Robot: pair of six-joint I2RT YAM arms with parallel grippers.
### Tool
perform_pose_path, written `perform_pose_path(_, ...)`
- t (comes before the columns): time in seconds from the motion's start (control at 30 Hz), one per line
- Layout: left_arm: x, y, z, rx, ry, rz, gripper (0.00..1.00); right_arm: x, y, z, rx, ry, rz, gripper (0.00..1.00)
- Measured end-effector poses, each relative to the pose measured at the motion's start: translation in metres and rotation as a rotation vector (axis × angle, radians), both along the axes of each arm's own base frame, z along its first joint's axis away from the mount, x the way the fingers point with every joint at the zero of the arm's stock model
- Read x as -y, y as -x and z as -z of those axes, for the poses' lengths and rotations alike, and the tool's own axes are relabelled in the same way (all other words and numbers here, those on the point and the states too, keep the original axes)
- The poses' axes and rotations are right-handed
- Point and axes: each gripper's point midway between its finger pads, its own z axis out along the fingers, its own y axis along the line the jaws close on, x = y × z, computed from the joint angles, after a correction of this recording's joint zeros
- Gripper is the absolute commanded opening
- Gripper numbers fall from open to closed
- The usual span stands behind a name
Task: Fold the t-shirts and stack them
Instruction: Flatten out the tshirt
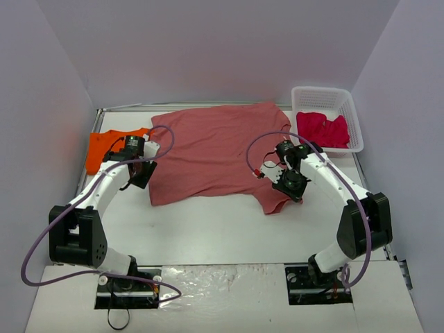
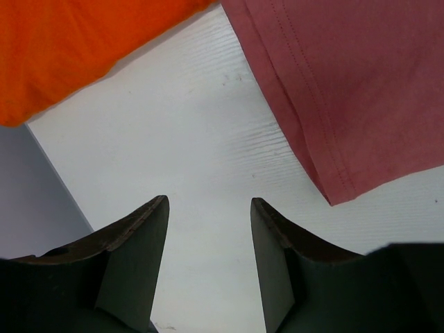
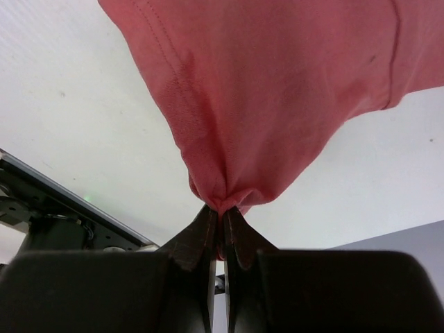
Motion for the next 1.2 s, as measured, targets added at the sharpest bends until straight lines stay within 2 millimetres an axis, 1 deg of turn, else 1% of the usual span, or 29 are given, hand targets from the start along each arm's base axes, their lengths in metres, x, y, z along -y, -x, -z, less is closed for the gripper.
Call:
perform_pose_path(0.2,0.0,0.0,0.001,-0.001,0.0,0.0,0.49,0.014,0.017,0.014,-0.069,0.025,-0.013,0.0)
perform_pose_path(0.23,0.0,0.0,0.001,-0.001,0.001,0.0,0.5,0.015,0.019,0.016,-0.079,0.027,-0.016,0.01)
perform_pose_path(0.27,0.0,0.0,0.001,-0.001,0.001,0.0,0.49,0.016,0.022,0.018,-0.089,0.029,-0.016,0.35)
perform_pose_path(0.3,0.0,0.0,0.001,-0.001,0.001,0.0,0.49,0.016,0.024,0.019,-0.097,0.026,-0.013,0.44)
perform_pose_path(0.33,0.0,0.0,0.001,-0.001,0.001,0.0,0.5,0.017,0.026,0.02,-0.106,0.029,-0.019,0.48)
perform_pose_path(0.43,0.0,0.0,0.001,-0.001,0.001,0.001,0.5,0.019,0.032,0.022,-0.128,0.031,-0.027,0.71)
perform_pose_path(0.53,0.0,0.0,0.001,-0.001,0.002,0.002,0.5,0.019,0.035,0.022,-0.141,0.027,-0.034,0.72)
perform_pose_path(0.63,0.001,0.0,0.001,-0.002,0.003,0.002,0.5,0.017,0.034,0.017,-0.146,0.021,-0.036,0.71)
perform_pose_path(0.7,0.0,0.0,0.001,-0.002,0.002,0.003,0.49,0.013,0.024,0.007,-0.11,0.009,-0.035,0.68)
perform_pose_path(0.73,0.0,0.0,0.001,-0.002,0.002,0.003,0.49,0.011,0.016,0.001,-0.082,-0.001,-0.031,0.65)
perform_pose_path(0.77,0.0,0.0,0.001,-0.002,0.001,0.006,0.5,0.008,0.004,-0.007,-0.039,-0.017,-0.023,0.63)
perform_pose_path(0.8,0.0,0.0,0.0,-0.003,0.0,0.007,0.5,0.005,-0.01,-0.015,0.013,-0.034,-0.012,0.58)
perform_pose_path(0.83,0.0,-0.001,0.0,-0.002,0.0,0.008,0.5,0.003,-0.02,-0.022,0.051,-0.047,0.0,0.57)
perform_pose_path(0.93,0.004,-0.008,-0.008,0.013,0.014,0.018,0.49,-0.007,-0.063,-0.047,0.202,-0.099,0.066,0.52)
perform_pose_path(1.0,0.009,-0.016,-0.017,0.037,0.038,0.035,0.49,-0.013,-0.093,-0.06,0.279,-0.133,0.117,0.55)
perform_pose_path(1.07,0.017,-0.023,-0.028,0.062,0.067,0.063,0.49,-0.02,-0.12,-0.066,0.333,-0.16,0.157,0.55)
perform_pose_path(1.1,0.019,-0.025,-0.031,0.069,0.074,0.075,0.5,-0.022,-0.132,-0.065,0.352,-0.171,0.18,0.56)
perform_pose_path(1.13,0.023,-0.029,-0.036,0.083,0.079,0.094,0.5,-0.025,-0.141,-0.063,0.364,-0.179,0.198,0.55)
perform_pose_path(1.2,0.027,-0.031,-0.038,0.091,0.071,0.128,0.5,-0.027,-0.155,-0.054,0.381,-0.181,0.237,0.53)
